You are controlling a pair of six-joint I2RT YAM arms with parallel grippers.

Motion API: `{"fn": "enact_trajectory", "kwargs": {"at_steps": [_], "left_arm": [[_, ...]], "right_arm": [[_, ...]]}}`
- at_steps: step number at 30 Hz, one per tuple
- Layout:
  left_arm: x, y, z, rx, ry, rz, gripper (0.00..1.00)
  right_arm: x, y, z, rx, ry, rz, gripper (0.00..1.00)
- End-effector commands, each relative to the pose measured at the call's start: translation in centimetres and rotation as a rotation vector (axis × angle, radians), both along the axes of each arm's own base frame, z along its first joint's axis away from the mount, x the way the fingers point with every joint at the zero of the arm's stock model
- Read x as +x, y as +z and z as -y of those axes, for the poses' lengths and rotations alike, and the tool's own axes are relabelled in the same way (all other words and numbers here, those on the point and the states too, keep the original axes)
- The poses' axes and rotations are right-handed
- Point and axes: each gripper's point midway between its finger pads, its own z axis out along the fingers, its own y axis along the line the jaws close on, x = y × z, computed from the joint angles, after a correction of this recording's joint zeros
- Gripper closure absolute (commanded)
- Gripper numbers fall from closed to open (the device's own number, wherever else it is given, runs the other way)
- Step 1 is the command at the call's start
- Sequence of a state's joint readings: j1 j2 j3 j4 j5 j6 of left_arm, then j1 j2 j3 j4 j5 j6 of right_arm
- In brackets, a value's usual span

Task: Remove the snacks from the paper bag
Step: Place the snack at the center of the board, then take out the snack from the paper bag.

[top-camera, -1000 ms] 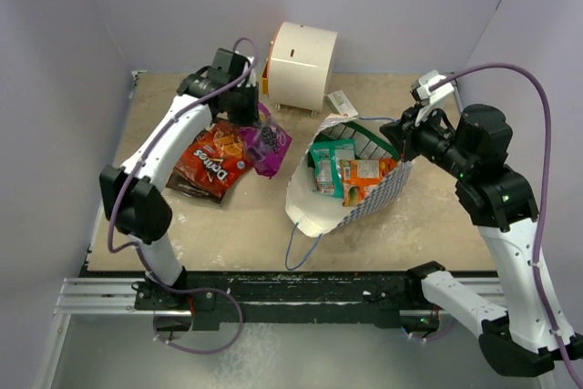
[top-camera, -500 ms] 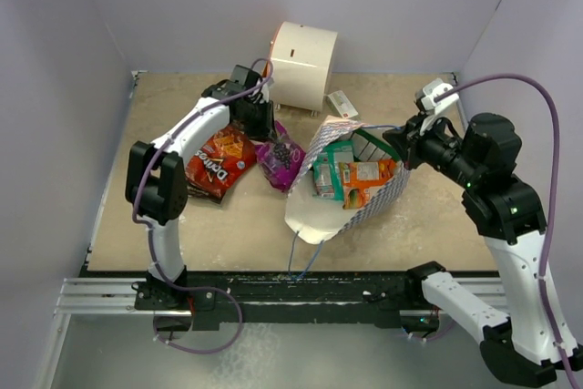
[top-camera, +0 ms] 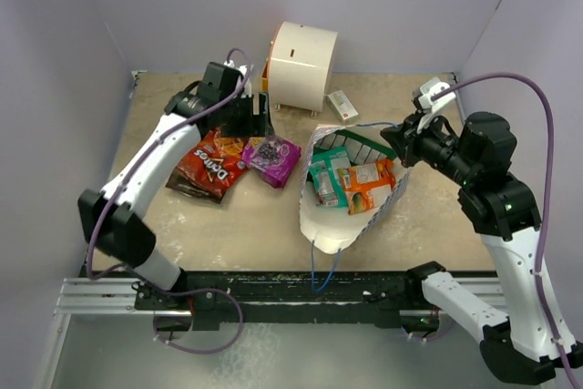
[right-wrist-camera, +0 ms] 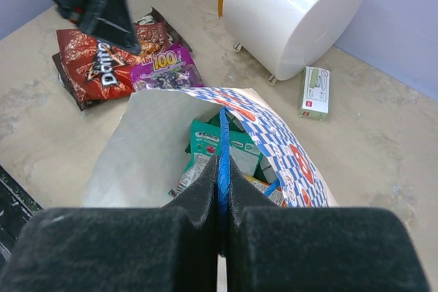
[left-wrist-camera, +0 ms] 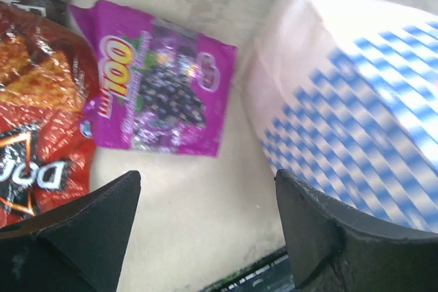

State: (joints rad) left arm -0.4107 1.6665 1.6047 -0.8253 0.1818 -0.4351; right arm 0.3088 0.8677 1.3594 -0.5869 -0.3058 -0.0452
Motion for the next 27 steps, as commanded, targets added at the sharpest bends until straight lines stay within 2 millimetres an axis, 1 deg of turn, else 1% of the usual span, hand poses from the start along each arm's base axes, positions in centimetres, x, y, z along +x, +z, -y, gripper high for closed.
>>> {"fn": "enact_trajectory", "kwargs": {"at_steps": [1,4,6,8,12,15,18,19,21,23,27], "left_arm": [[-4.6,4.5,2.0,-0.059,-0.048,0.095,0.17],[-7.7,6.3,4.3,-0.111,-0.081,0.132,0.17],[-9.9,8.4,5.8,-0.175,-0.098,0.181,0.17],[-11.4,9.8,6.7,-0.205,-0.094,0.228,0.17],[-14.1,11.3,8.3,-0.211,-0.095,0.307,0.17],[-16.6,12.0,10.2,-0.202,-0.131,0.361,0.18],[-18.7,12.1,12.5,-0.172,-0.191,0.411,0.18],[-19.3,11.9,13.3,-0.162,-0.217,0.425,0.2],[-19.8,11.1,15.2,-0.141,-0.273,0.446,0.31],[-20.0,10.1,16.6,-0.118,-0.312,0.454,0.38],[-19.2,7.2,18.3,-0.048,-0.325,0.452,0.5]], "right_arm": [[0.5,1.5,-0.7,0.02,0.031,0.056,1.0],[0.9,1.4,-1.1,0.029,0.041,0.04,1.0],[0.9,1.5,-1.3,0.034,0.047,0.035,1.0],[1.0,1.5,-1.4,0.038,0.051,0.028,1.0],[0.9,1.2,-1.5,0.044,0.053,0.014,1.0],[0.8,1.1,-1.4,0.048,0.05,0.009,1.0],[0.8,1.2,-1.5,0.057,0.049,0.007,1.0],[0.8,1.2,-1.5,0.06,0.051,0.007,1.0],[0.8,1.3,-1.6,0.066,0.054,0.004,1.0],[0.8,1.4,-1.7,0.07,0.054,0.005,1.0],[0.6,1.4,-1.8,0.074,0.06,-0.003,1.0]]}}
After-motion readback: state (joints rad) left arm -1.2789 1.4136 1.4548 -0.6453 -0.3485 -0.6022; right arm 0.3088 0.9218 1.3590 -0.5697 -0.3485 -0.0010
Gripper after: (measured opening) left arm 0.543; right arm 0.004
